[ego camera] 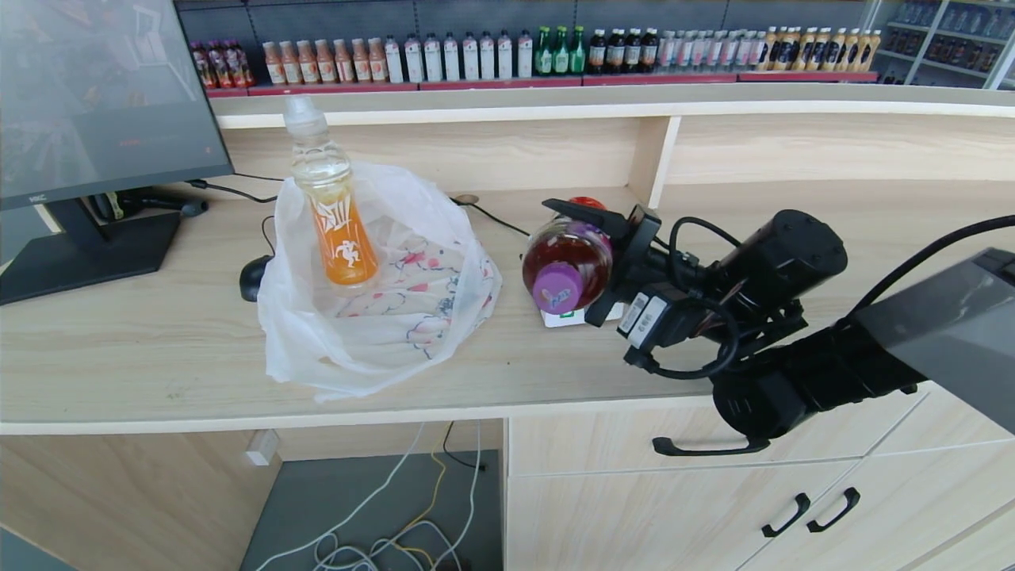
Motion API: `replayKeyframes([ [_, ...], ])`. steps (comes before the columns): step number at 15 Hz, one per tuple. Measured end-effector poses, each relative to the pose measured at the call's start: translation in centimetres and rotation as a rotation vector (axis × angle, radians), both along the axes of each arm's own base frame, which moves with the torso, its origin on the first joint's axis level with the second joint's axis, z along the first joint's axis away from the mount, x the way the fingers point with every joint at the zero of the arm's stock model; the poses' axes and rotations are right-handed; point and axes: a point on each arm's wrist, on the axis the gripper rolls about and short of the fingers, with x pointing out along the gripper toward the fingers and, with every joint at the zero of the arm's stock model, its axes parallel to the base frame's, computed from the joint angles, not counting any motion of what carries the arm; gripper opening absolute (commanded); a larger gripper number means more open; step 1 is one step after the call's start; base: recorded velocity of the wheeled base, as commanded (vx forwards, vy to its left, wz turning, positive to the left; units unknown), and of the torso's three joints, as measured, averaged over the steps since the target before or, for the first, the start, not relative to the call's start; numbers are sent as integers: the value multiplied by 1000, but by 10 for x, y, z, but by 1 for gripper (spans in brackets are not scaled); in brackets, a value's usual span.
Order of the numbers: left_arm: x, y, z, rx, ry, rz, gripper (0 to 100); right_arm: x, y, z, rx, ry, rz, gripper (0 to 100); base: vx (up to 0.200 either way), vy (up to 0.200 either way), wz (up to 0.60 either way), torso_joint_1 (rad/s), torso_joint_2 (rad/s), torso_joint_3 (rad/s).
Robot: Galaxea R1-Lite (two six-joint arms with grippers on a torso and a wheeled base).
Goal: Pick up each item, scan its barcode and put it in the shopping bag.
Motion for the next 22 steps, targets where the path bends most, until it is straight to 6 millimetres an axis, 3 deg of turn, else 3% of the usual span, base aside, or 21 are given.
replayKeyframes([
  [13, 0, 0, 0, 0, 1, 0, 100, -66, -15, 57, 212, 144, -35, 0, 0, 0, 0, 0, 0, 0],
  [22, 0, 0, 0, 0, 0, 0, 100, -97, -20, 73, 528, 508, -21, 0, 0, 0, 0, 0, 0, 0],
])
